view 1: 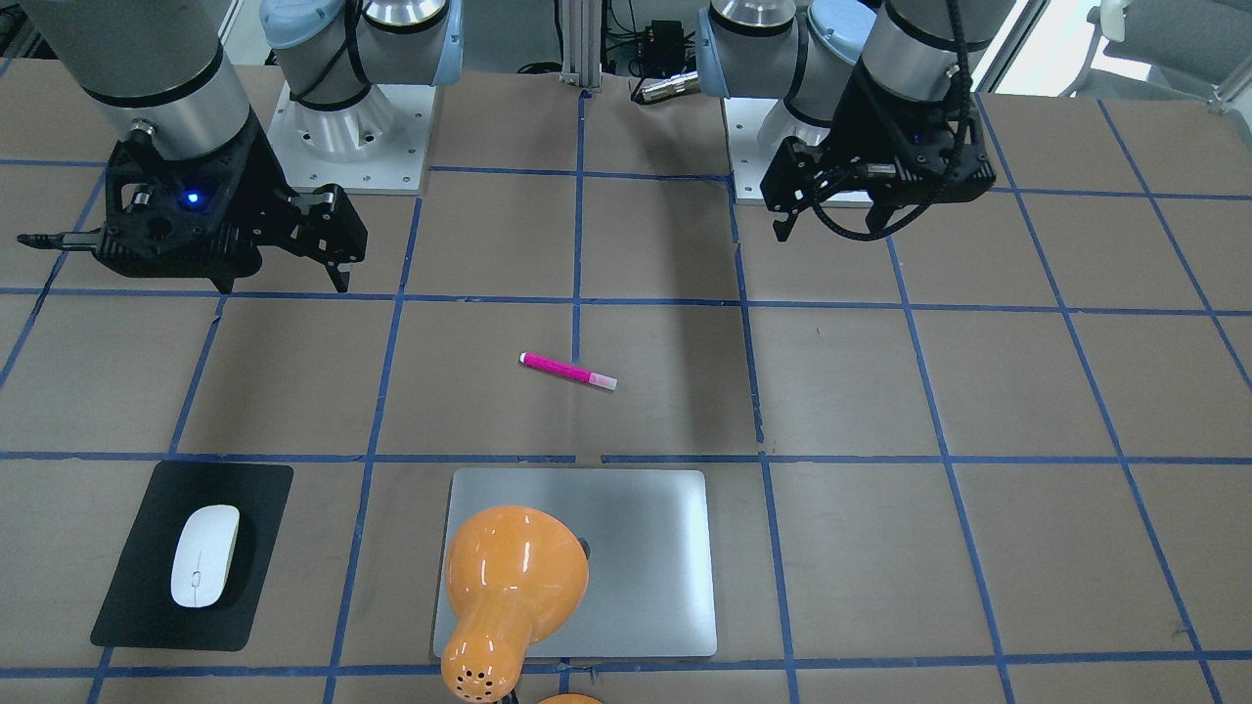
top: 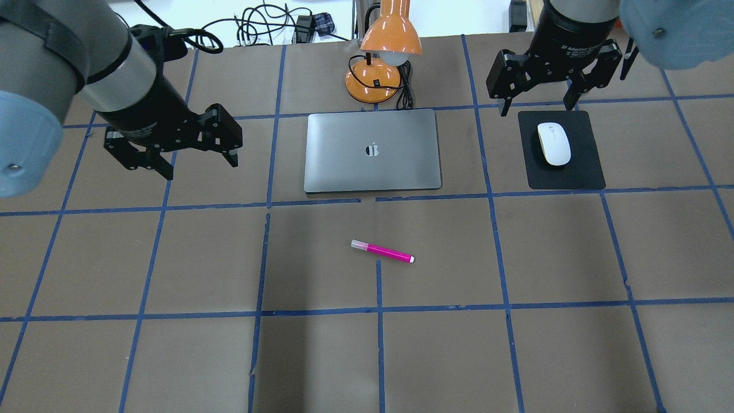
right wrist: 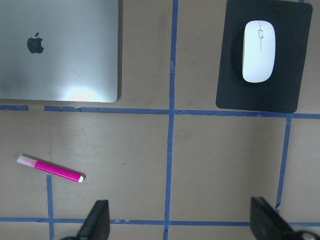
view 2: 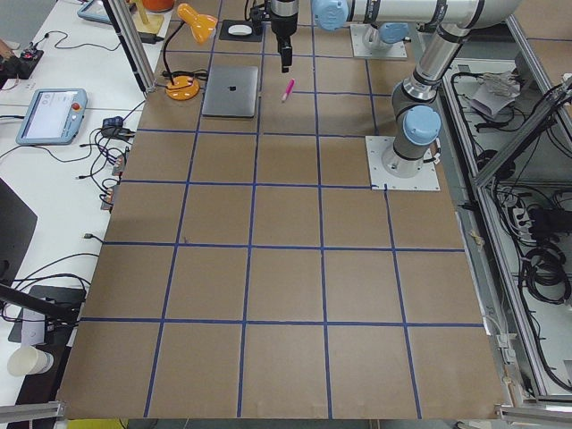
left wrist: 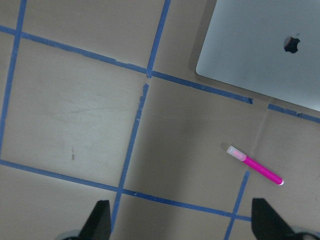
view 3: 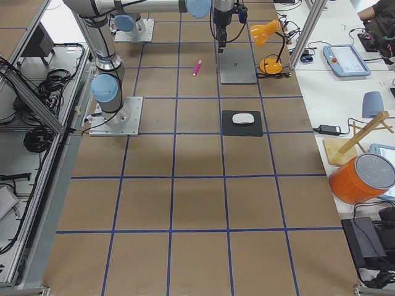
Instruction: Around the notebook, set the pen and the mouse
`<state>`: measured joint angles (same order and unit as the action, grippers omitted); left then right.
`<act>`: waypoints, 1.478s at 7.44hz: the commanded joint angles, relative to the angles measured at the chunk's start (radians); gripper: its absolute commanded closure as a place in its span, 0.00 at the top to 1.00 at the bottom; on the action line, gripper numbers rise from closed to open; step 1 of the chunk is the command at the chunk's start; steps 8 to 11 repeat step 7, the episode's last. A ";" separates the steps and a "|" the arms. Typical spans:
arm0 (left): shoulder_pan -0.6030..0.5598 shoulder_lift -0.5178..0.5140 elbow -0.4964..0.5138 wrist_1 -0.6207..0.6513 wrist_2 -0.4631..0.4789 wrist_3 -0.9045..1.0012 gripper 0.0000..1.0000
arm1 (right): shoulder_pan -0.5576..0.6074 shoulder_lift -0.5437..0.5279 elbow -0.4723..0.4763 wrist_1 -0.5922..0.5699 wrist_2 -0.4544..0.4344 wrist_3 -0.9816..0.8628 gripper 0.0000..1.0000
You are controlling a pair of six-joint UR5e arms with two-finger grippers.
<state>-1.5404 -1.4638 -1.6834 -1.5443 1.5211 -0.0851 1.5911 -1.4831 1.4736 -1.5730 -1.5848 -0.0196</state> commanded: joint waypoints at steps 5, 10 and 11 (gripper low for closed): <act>0.034 0.019 -0.002 -0.005 -0.001 0.065 1.00 | -0.003 -0.002 0.004 -0.009 0.005 0.043 1.00; 0.037 0.020 -0.002 -0.005 -0.001 0.065 1.00 | -0.003 0.000 0.005 -0.009 0.005 0.043 1.00; 0.037 0.020 -0.002 -0.005 -0.001 0.065 1.00 | -0.003 0.000 0.005 -0.009 0.005 0.043 1.00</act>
